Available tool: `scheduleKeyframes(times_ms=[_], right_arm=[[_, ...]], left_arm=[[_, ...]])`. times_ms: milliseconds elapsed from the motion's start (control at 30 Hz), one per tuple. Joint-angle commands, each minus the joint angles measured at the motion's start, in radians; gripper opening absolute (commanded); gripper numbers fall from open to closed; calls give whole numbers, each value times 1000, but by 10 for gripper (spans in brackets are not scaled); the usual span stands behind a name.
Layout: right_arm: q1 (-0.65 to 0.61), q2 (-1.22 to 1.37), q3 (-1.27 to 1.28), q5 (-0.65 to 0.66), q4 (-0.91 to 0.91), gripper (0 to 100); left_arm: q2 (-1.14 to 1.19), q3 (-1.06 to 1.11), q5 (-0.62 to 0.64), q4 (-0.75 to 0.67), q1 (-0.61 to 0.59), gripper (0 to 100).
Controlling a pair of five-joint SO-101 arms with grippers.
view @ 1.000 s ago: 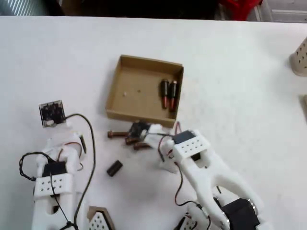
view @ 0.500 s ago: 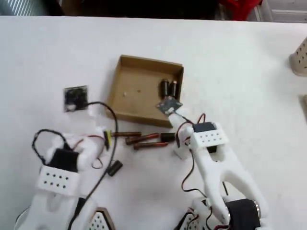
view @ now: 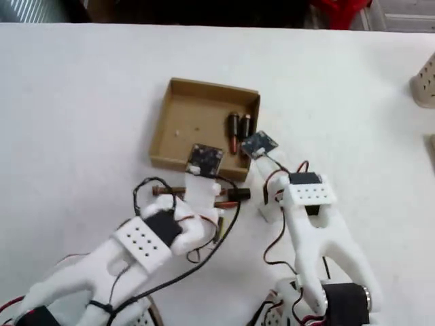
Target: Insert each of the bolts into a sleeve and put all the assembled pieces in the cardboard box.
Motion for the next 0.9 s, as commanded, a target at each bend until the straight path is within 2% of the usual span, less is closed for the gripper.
scheduleKeyframes(times_ms=[0,67,267,600,867], right_arm=[[10,-15,-44,2,-15,16],[10,-15,-44,2,-16,16],[4,-15,-41,35,-28,16],[-5,-15,-17,44,-70,16],[-5,-15,-12,71,-70,16]], left_arm=[[65,-46,81,-78,19,238],[116,-52,109,-84,8,283],[266,-98,140,-150,-62,286],[430,-193,195,-155,-153,290],[582,-310,227,-114,-177,290]])
